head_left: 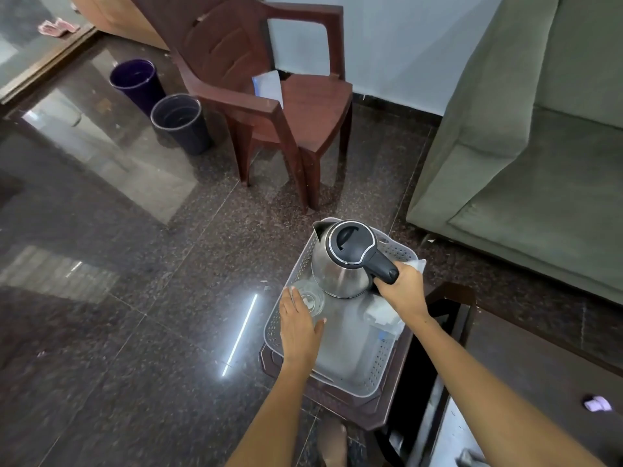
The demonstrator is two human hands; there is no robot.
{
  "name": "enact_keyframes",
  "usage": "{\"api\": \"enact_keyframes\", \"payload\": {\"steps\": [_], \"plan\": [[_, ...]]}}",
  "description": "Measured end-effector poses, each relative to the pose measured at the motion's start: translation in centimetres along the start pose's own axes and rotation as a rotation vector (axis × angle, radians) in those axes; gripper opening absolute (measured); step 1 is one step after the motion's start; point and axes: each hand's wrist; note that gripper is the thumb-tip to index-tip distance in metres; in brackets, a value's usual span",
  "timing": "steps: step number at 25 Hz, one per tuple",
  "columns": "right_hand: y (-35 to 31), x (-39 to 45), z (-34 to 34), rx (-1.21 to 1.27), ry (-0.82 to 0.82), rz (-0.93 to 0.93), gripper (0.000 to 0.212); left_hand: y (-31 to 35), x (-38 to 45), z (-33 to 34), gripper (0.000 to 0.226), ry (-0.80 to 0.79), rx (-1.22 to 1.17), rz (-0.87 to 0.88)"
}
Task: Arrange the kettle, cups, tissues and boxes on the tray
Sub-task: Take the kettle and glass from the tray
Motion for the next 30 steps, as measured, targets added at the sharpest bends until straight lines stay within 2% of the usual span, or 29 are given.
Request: {"api": "enact_keyframes", "payload": {"steps": [3, 5, 8, 9, 10, 13, 16, 19, 24, 30], "plan": [[-0.1, -0.1, 0.1, -0.006, 0.013, -0.016, 0.015, -0.3, 1.3, 0.4, 0.097, 0.034, -0.084, -0.043], [0.1, 0.1, 0.0, 0.016, -0.010, -0.018, 0.015, -0.3, 2.2, 0.5, 0.094, 0.088, -0.147, -0.088], [0.1, 0.5, -0.3, 0.102, -0.098, 0.040, 0.032, -0.6, 2.6, 0.5, 0.085, 0.157, -0.187, -0.072], [0.0, 0.6, -0.3, 0.116, -0.116, 0.072, 0.031, -0.7, 2.4, 0.5, 0.083, 0.174, -0.196, -0.059], [-0.2, 0.4, -0.1, 0.129, -0.107, 0.098, 0.029, -0.7, 2.0, 0.4, 0.082, 0.194, -0.212, -0.049], [-1.5, -0.2, 1.0, 0.179, -0.009, 0.093, 0.043, -0.6, 0.7, -0.4, 0.081, 0.239, -0.239, -0.031], [-3.3, -2.0, 0.9, 0.211, 0.048, 0.056, 0.036, -0.8, -0.9, -1.4, 0.084, 0.231, -0.212, -0.008], [-4.7, -4.5, -1.0, 0.221, 0.083, -0.020, 0.030, -1.0, -2.9, -2.6, 0.083, 0.236, -0.217, 0.019], [-5.7, -9.8, -6.3, 0.246, 0.141, -0.130, 0.044, 0.3, -7.1, -5.0, 0.081, 0.247, -0.208, 0.125], [-1.1, -17.1, -15.2, 0.295, 0.243, -0.085, 0.033, 4.7, -13.5, -5.9, 0.087, 0.196, -0.128, 0.269]]}}
Point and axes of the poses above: each hand's wrist, its own x-axis towards the middle knuckle, its own z-axis out of the palm, y = z × x, and after that the axes turned 4 degrees about x, right-handed
